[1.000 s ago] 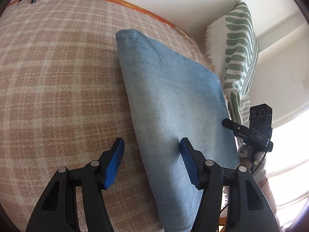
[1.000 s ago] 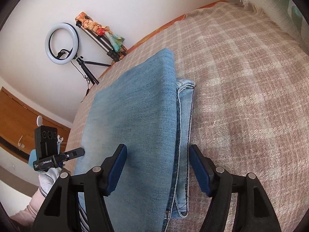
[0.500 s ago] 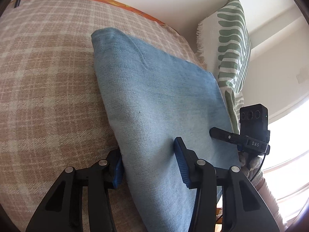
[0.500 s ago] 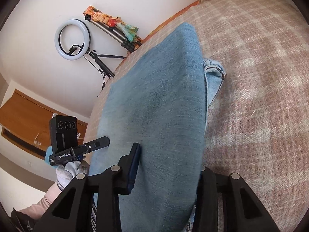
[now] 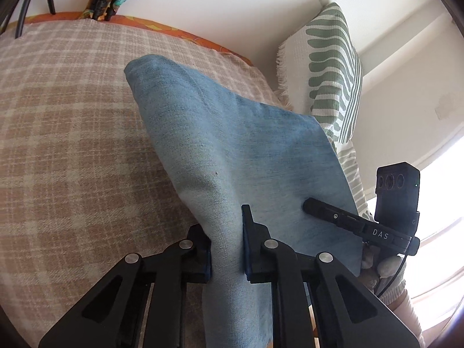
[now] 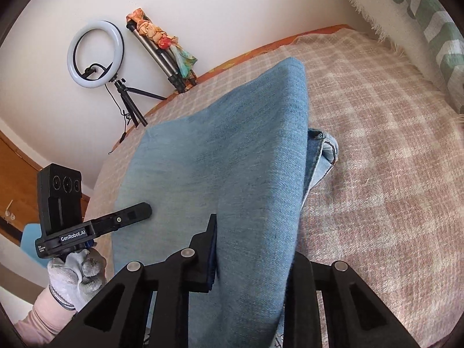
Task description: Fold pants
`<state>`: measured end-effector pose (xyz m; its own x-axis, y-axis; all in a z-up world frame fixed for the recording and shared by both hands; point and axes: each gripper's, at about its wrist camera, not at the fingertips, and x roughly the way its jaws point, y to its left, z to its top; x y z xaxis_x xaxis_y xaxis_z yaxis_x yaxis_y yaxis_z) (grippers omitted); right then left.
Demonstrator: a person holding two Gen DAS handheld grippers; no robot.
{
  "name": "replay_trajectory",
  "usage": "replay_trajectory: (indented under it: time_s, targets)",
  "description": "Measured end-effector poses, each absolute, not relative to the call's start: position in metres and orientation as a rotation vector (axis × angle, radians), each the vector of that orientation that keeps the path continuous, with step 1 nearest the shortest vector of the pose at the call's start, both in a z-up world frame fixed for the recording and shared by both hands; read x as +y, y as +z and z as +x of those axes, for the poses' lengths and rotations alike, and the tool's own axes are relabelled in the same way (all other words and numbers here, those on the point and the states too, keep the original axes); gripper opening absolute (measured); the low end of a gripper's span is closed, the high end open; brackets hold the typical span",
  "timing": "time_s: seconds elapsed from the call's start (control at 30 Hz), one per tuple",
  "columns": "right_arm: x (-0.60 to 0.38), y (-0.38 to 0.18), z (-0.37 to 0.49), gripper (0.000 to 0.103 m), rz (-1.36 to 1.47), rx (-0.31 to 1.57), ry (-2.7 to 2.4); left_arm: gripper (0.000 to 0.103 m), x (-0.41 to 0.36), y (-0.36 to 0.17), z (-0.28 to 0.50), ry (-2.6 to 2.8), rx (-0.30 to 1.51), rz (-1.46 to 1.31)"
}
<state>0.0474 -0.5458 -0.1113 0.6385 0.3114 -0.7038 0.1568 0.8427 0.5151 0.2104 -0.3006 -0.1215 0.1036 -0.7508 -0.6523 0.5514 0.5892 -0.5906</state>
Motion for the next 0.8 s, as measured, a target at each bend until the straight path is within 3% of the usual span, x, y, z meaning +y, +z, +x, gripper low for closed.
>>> replay_trajectory:
  time_s: [0.4, 0.8]
  targets:
    - [-0.520, -0.028, 0.063, 0.022, 0.442, 0.817, 0.101, 0.013, -0.278, -0.051, 0.207, -0.974, 0.951, -0.211]
    - [-0.557, 0.009, 0.166, 0.022, 0.400, 0.771, 0.101, 0.013, -0.324, -0.011, 0.289, -0.919, 0.861, -0.187]
